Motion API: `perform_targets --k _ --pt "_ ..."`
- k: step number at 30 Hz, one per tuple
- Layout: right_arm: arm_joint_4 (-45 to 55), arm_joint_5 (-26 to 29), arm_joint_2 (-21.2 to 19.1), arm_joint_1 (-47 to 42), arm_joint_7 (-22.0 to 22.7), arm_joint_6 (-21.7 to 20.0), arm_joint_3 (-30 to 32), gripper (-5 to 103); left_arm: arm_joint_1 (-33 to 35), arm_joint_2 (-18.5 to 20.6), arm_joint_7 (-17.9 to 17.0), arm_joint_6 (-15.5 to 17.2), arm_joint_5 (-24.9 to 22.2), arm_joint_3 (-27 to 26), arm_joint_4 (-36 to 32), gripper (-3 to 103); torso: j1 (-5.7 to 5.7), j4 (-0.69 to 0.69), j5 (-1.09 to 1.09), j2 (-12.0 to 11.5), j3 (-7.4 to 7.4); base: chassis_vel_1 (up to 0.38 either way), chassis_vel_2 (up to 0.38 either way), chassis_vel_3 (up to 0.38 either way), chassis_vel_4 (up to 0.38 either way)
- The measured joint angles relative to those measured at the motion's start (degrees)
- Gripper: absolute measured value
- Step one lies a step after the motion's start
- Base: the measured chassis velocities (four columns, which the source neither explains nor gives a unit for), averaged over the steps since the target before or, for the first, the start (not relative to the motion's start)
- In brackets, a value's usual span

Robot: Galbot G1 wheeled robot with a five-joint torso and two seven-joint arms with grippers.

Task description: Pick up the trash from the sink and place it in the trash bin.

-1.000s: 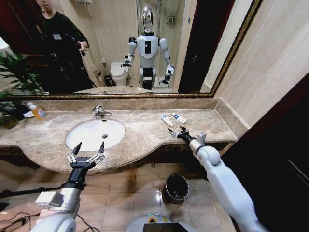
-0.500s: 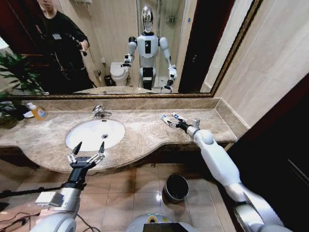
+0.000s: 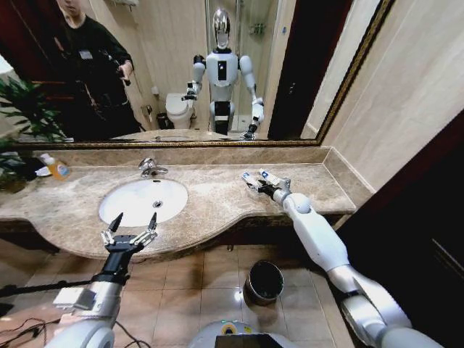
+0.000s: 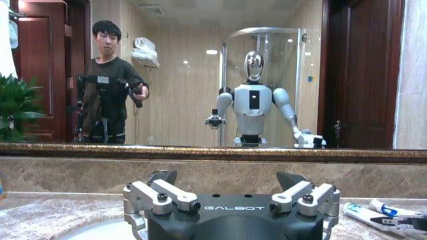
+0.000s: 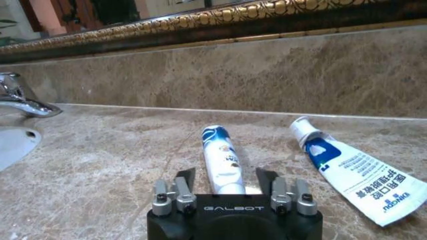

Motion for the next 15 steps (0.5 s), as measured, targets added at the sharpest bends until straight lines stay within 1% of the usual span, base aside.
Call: perform_targets --k 2,3,4,5,8,9,11,15 --pt "0.1 -0.1 0.0 -0.2 0.1 0.1 0.0 51 0.0 0.0 0.0 0.0 0.0 0.0 0.0 100 0.00 0.00 0.00 0.0 0.00 0.000 0.000 0.000 0.000" --pt "0.2 -0.1 -0.1 -0.4 0.1 0.1 0.0 51 0.0 0.0 0.0 0.0 0.0 0.0 0.0 100 0.00 0.00 0.00 0.0 0.00 0.000 0.000 0.000 0.000" --pt "0.4 -0.1 -0.1 -0.5 0.1 0.1 0.0 46 0.0 0.0 0.0 0.0 0.0 0.0 0.0 100 0.00 0.00 0.00 0.0 0.00 0.000 0.000 0.000 0.000" --pt "0.4 -0.1 -0.1 -0.5 0.1 0.1 0.0 46 0.0 0.0 0.0 0.0 0.0 0.0 0.0 100 0.00 0.00 0.00 0.0 0.00 0.000 0.000 0.000 0.000" --pt "1.0 -0.2 -0.2 -1.0 0.2 0.1 0.0 30 0.0 0.0 0.0 0.0 0.0 0.0 0.0 100 0.00 0.00 0.00 0.0 0.00 0.000 0.000 0.000 0.000" --pt "1.0 -0.2 -0.2 -1.0 0.2 0.1 0.0 30 0.0 0.0 0.0 0.0 0.0 0.0 0.0 100 0.00 0.00 0.00 0.0 0.00 0.000 0.000 0.000 0.000" --pt "1.7 -0.2 -0.2 -1.3 1.0 0.1 -0.2 24 0.0 0.0 0.0 0.0 0.0 0.0 0.0 100 0.00 0.00 0.00 0.0 0.00 0.000 0.000 0.000 0.000" --pt "2.9 -0.1 -0.2 -1.8 1.9 0.1 -0.4 22 0.0 0.0 0.0 0.0 0.0 0.0 0.0 100 0.00 0.00 0.01 0.0 0.00 0.000 0.000 0.000 0.000"
